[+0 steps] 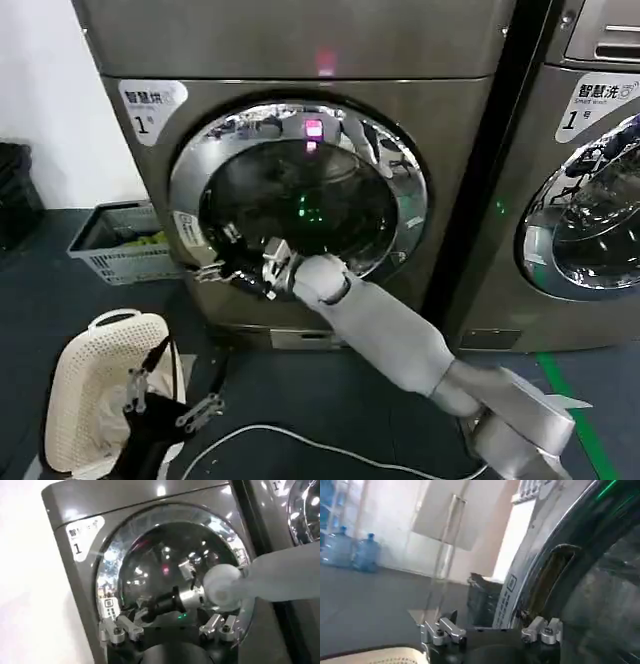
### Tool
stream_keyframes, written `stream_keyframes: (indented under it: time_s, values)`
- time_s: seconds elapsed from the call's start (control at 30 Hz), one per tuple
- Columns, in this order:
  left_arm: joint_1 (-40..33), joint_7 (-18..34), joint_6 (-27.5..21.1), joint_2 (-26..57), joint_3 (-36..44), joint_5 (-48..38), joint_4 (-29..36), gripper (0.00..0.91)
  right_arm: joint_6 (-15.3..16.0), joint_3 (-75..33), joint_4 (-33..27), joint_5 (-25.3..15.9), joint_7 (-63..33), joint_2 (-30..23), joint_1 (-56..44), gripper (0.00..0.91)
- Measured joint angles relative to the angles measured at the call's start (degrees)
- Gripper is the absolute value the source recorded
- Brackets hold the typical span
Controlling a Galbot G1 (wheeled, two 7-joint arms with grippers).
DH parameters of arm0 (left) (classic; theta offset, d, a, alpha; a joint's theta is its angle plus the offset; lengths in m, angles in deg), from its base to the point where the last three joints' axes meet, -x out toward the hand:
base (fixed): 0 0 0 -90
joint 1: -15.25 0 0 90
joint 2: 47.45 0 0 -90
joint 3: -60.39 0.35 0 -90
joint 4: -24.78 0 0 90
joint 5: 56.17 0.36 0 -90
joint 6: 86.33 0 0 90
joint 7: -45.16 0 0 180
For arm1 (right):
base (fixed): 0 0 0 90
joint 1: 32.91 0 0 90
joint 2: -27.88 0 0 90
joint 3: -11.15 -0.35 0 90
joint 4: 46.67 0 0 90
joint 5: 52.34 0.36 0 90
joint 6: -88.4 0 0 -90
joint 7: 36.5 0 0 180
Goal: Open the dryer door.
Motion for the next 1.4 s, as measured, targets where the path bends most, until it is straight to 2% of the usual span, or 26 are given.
stream_keyframes:
  time_s: [0.27, 0.33, 0.43, 0.63, 1.0, 1.27, 1.4]
  values:
    - [-2.5, 2.3, -6.3, 0.4, -6.2, -5.5, -0.2, 0.907, -1.1, 0.2, 3.5, 2.1, 4.4, 3.4, -0.5, 0.907]
    - [-3.4, 2.9, -7.8, 0.6, -8.5, -7.1, -0.2, 0.907, -1.5, 0.4, 5.2, 3.7, 6.5, 4.8, -0.9, 0.907]
    - [-4.8, 3.0, -9.7, 1.2, -12.1, -9.7, -0.2, 0.907, -2.9, 0.2, 7.8, 5.7, 10.3, 6.9, -1.5, 0.907]
    - [-8.0, 2.2, -13.3, 3.5, -19.2, -19.5, -1.2, 0.907, -3.5, -1.6, 14.5, 8.2, 20.3, 12.8, -3.8, 0.907]
    - [-12.7, 1.1, -13.4, 8.7, -25.2, -26.4, -5.5, 0.907, -3.7, -6.6, 26.4, 11.1, 34.5, 23.6, -10.1, 0.907]
    - [-15.9, -0.9, -12.6, 15.4, -23.2, -28.2, -9.2, 0.907, -5.3, -16.1, 34.2, 10.6, 36.7, 32.7, -18.0, 0.907]
    - [-17.5, -2.7, -11.7, 19.4, -19.9, -27.1, -10.5, 0.907, -5.1, -24.9, 38.1, 10.6, 36.2, 37.4, -25.4, 0.907]
